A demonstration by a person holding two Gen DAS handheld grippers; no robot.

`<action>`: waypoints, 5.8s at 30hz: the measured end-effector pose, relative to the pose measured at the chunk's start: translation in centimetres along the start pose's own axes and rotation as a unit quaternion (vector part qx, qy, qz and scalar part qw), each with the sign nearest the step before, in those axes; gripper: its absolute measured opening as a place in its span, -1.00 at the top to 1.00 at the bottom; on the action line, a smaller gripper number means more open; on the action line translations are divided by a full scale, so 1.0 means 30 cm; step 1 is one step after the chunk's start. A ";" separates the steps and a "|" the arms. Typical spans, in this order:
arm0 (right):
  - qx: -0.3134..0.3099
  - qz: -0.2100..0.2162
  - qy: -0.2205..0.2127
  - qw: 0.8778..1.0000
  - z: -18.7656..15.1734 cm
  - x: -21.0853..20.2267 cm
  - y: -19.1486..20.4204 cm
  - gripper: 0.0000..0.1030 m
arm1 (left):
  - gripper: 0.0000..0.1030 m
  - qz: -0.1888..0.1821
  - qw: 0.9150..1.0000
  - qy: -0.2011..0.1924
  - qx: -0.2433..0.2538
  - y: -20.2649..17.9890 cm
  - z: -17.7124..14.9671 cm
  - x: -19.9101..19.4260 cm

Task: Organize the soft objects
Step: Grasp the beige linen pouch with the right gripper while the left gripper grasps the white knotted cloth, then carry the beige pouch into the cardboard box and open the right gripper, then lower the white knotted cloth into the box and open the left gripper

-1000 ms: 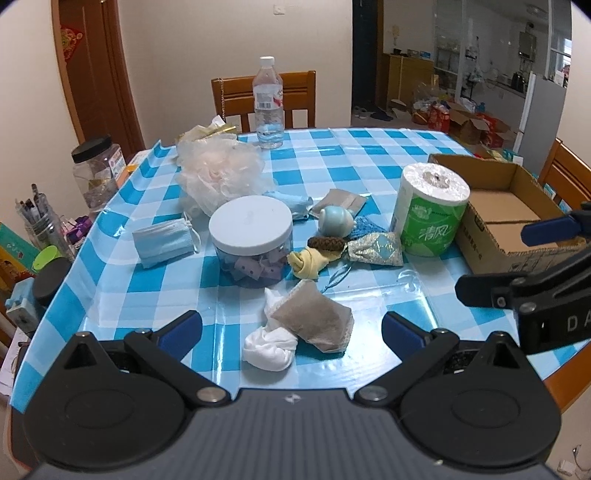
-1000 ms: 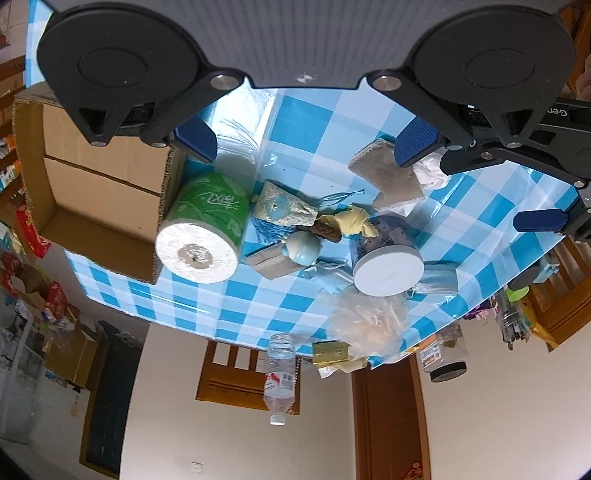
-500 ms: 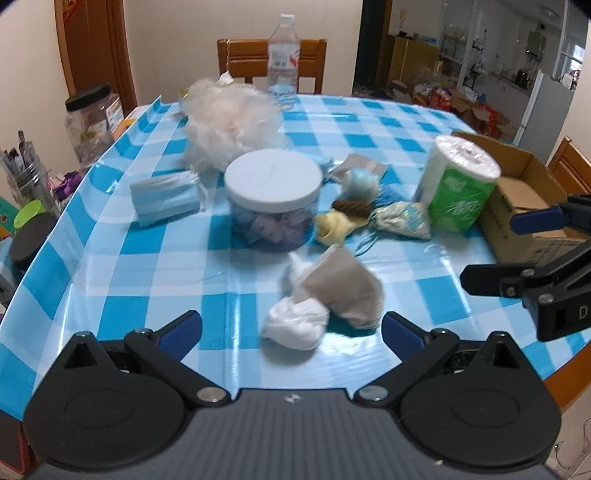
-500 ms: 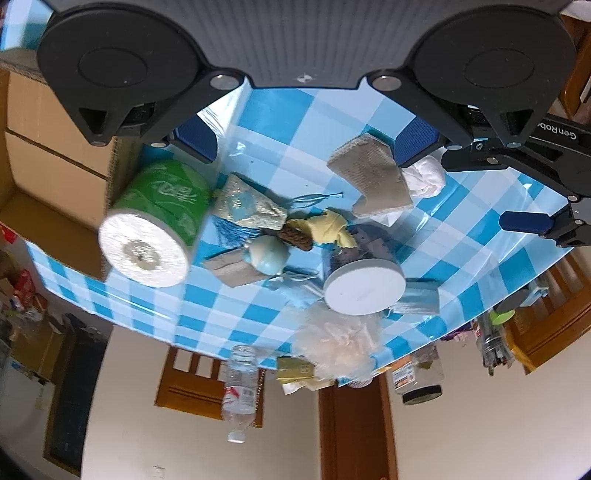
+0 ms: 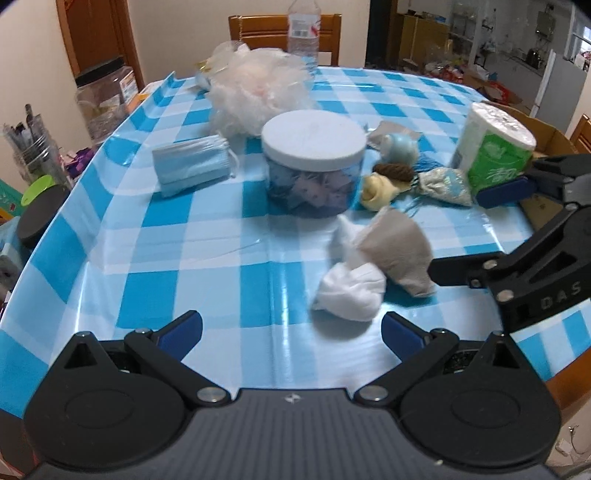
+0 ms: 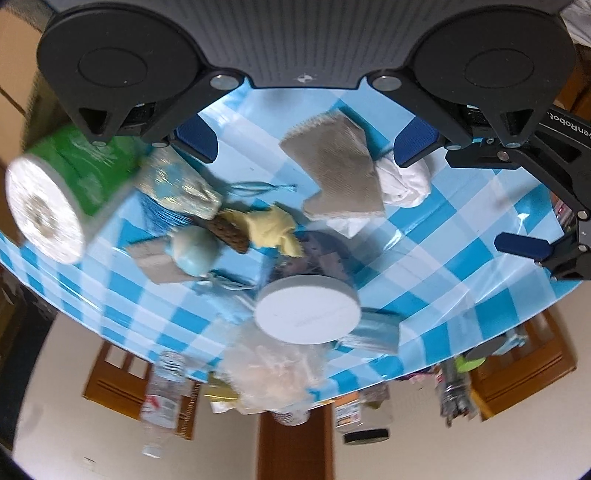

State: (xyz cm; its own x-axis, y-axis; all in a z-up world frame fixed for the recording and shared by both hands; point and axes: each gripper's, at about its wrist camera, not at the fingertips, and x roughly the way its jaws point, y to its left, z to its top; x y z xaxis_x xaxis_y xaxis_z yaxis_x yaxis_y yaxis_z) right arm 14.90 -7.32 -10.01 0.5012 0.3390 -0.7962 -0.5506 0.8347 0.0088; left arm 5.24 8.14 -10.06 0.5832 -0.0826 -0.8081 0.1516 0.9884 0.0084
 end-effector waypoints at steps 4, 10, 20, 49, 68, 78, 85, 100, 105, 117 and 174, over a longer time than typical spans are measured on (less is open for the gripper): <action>-0.023 0.009 0.009 1.000 0.019 0.063 0.025 -0.88 | -0.98 -0.005 1.000 0.006 -0.004 0.028 -0.008 0.005; -0.056 0.014 0.025 0.998 0.020 0.139 0.064 -0.62 | -0.98 -0.010 1.000 0.012 0.002 0.040 -0.015 0.012; -0.072 0.005 0.041 0.997 0.007 0.160 0.079 -0.02 | -0.98 -0.027 0.999 0.016 0.033 -0.001 -0.002 0.031; -0.009 -0.059 0.065 0.996 -0.054 0.092 -0.056 -0.12 | -0.13 -0.085 0.989 0.009 0.117 -0.108 0.065 0.181; -0.032 -0.042 0.081 0.995 -0.025 0.126 -0.044 0.22 | 0.14 -0.098 0.988 0.031 0.118 -0.096 0.119 0.160; -0.016 -0.002 0.066 0.998 -0.024 -0.030 -0.135 0.44 | 0.14 -0.090 0.987 0.032 0.130 -0.178 0.170 0.067; -0.022 0.030 0.049 0.998 -0.053 -0.038 -0.174 -0.25 | 0.14 -0.083 0.989 0.036 0.117 -0.213 0.164 0.069; -0.057 0.016 0.069 0.996 -0.103 0.093 -0.123 0.11 | 0.14 -0.081 0.990 0.047 0.109 -0.165 0.147 0.083; -0.060 0.001 0.074 0.995 -0.097 0.081 -0.113 0.25 | 0.14 -0.084 0.988 0.046 0.122 -0.162 0.156 0.074; -0.014 -0.002 0.041 0.999 -0.026 -0.133 -0.169 0.26 | 0.14 -0.105 0.980 0.051 0.160 -0.211 0.201 -0.008; 0.166 -0.115 -0.031 0.979 -0.358 -0.545 -0.766 -1.00 | -0.87 -0.130 0.963 -0.082 0.222 -1.031 0.570 0.147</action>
State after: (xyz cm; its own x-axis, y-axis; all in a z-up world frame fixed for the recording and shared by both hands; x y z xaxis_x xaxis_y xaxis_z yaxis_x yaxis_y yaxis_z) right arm 12.19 -36.69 -3.71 0.6307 0.1432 -0.7627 -0.1769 0.9835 0.0384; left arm 16.77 -24.96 -3.80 0.5919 -0.3740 -0.7140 0.6145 0.7827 0.0995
